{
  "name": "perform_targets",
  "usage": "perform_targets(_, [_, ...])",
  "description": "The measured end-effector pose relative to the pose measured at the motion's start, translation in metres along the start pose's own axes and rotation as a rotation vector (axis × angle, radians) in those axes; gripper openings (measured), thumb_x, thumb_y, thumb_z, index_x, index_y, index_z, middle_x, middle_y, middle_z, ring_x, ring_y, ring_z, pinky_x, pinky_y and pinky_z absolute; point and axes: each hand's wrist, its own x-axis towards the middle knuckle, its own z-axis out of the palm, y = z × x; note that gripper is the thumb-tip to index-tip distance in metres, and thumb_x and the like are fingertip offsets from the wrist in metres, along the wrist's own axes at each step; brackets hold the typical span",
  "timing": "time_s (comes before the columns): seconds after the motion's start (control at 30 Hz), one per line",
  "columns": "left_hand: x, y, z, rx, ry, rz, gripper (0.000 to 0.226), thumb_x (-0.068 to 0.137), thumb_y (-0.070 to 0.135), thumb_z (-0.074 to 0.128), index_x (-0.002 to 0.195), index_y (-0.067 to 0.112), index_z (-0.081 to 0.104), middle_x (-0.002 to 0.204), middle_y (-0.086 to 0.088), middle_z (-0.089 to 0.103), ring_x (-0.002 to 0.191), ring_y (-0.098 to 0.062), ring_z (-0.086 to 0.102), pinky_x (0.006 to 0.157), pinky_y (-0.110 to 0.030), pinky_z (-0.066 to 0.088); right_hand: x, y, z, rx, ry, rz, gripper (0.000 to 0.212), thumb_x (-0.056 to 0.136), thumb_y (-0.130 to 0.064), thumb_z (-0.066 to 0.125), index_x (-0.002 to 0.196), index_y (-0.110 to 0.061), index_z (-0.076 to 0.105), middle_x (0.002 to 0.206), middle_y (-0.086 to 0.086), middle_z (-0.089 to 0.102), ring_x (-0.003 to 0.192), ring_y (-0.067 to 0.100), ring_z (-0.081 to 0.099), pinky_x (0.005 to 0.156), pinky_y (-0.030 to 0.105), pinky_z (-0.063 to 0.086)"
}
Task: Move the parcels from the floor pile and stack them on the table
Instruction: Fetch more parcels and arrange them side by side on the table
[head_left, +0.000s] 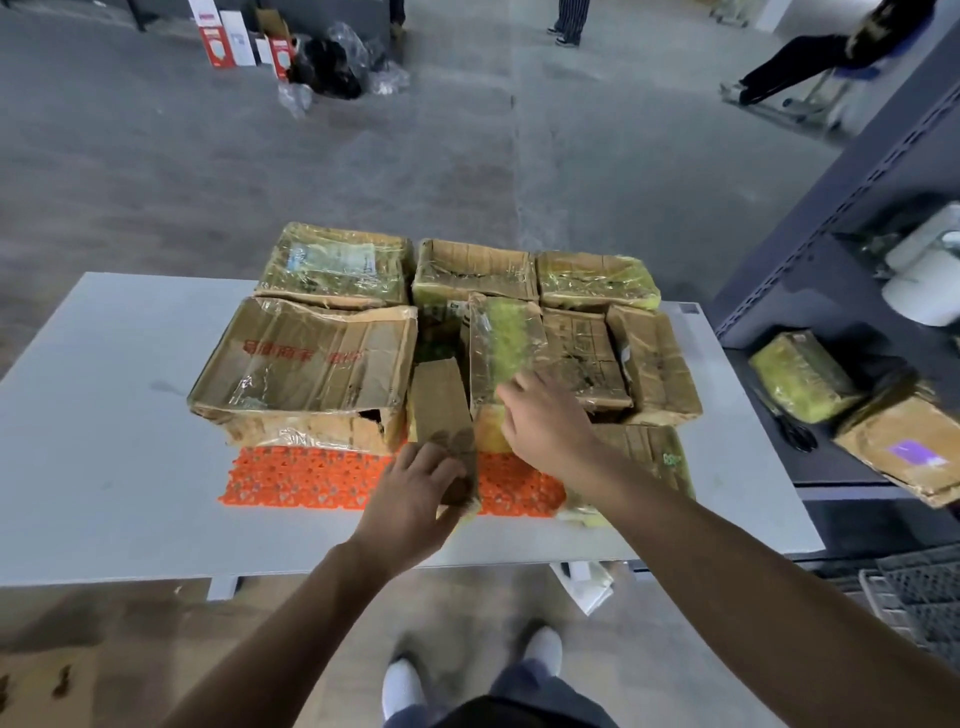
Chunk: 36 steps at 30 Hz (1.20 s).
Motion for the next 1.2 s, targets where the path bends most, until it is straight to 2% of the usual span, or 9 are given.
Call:
perform_targets(0.1, [-0.003, 0.000, 0.000, -0.246, 0.108, -0.135, 0.019, 0.080, 0.025, 0.058, 0.096, 0.016, 0.062, 0.103, -0.001, 0.053, 0.099, -0.019, 0.047, 0.087, -0.019, 0.038, -0.005, -0.026, 0.003, 0.063, -0.071, -0.036, 0.015, 0.097, -0.025, 0.041, 0.102, -0.015, 0.052, 0.082, 0.001, 0.059, 0.075, 0.025, 0.062, 0.060, 0.033, 0.048])
perform_targets(0.17, [-0.002, 0.001, 0.000, -0.367, 0.201, -0.352, 0.022, 0.083, 0.009, 0.054, 0.104, 0.007, 0.058, 0.106, -0.006, 0.052, 0.099, -0.020, 0.048, 0.085, -0.021, 0.039, -0.004, -0.040, 0.010, 0.099, -0.163, 0.002, 0.021, 0.099, -0.035, 0.041, 0.104, -0.016, 0.048, 0.084, 0.003, 0.061, 0.074, 0.028, 0.063, 0.061, 0.036, 0.051])
perform_targets(0.27, [0.003, 0.009, -0.007, -0.629, 0.148, -0.699, 0.020, 0.087, 0.003, 0.054, 0.106, 0.010, 0.052, 0.099, -0.001, 0.059, 0.091, -0.017, 0.058, 0.072, -0.022, 0.046, -0.001, -0.052, 0.017, 0.157, -0.229, 0.115, 0.040, 0.096, -0.051, 0.043, 0.115, -0.015, 0.043, 0.098, 0.004, 0.063, 0.083, 0.028, 0.063, 0.064, 0.036, 0.050])
perform_targets(0.4, [0.002, 0.021, -0.012, -0.846, 0.055, -0.779, 0.019, 0.087, -0.001, 0.048, 0.102, 0.009, 0.053, 0.089, -0.004, 0.067, 0.077, -0.015, 0.066, 0.070, -0.037, 0.059, -0.004, -0.056, 0.014, 0.074, -0.276, 0.187, 0.058, 0.088, -0.064, 0.050, 0.117, -0.016, 0.038, 0.099, 0.001, 0.062, 0.086, 0.024, 0.064, 0.056, 0.031, 0.041])
perform_targets(0.53, [-0.004, 0.023, -0.010, -0.995, 0.005, -0.867, 0.021, 0.085, -0.003, 0.054, 0.097, 0.014, 0.052, 0.091, -0.012, 0.068, 0.089, -0.027, 0.066, 0.080, -0.041, 0.058, -0.004, -0.056, 0.005, 0.047, -0.370, 0.185, 0.076, 0.079, -0.065, 0.060, 0.129, -0.015, 0.033, 0.103, -0.001, 0.062, 0.089, 0.024, 0.064, 0.056, 0.031, 0.038])
perform_targets(0.7, [0.001, 0.009, -0.010, -0.556, 0.074, -0.663, 0.015, 0.086, 0.000, 0.050, 0.098, 0.010, 0.052, 0.093, -0.007, 0.060, 0.083, -0.029, 0.055, 0.067, -0.037, 0.045, -0.004, -0.049, -0.008, -0.084, -0.433, 0.042, 0.089, 0.077, -0.048, 0.065, 0.146, -0.013, 0.022, 0.112, 0.005, 0.058, 0.093, 0.026, 0.058, 0.064, 0.032, 0.044])
perform_targets(0.9, [0.004, 0.002, -0.008, -0.010, 0.112, -0.303, 0.031, 0.063, -0.003, 0.067, 0.090, 0.007, 0.055, 0.088, -0.010, 0.054, 0.079, -0.031, 0.053, 0.056, -0.035, 0.045, -0.004, -0.043, -0.011, -0.137, -0.412, -0.071, 0.072, 0.080, -0.026, 0.071, 0.139, -0.018, 0.031, 0.129, 0.013, 0.047, 0.117, 0.033, 0.045, 0.084, 0.042, 0.050])
perform_targets(1.03, [0.012, -0.001, -0.007, 0.085, -0.025, -0.234, 0.038, 0.063, 0.016, 0.076, 0.099, 0.017, 0.063, 0.104, -0.005, 0.058, 0.094, -0.028, 0.054, 0.067, -0.037, 0.052, -0.006, -0.041, -0.014, -0.171, -0.361, -0.066, 0.057, 0.087, -0.019, 0.066, 0.137, -0.018, 0.037, 0.131, 0.013, 0.044, 0.121, 0.033, 0.043, 0.085, 0.040, 0.047])
perform_targets(1.2, [0.026, -0.004, -0.014, -0.022, 0.064, -0.189, 0.009, 0.074, 0.024, 0.067, 0.079, 0.019, 0.062, 0.086, 0.001, 0.059, 0.080, -0.026, 0.056, 0.059, -0.034, 0.049, -0.008, -0.025, -0.024, -0.065, -0.207, -0.097, 0.031, 0.095, -0.040, 0.049, 0.113, -0.015, 0.055, 0.107, 0.004, 0.051, 0.099, 0.022, 0.053, 0.074, 0.036, 0.047])
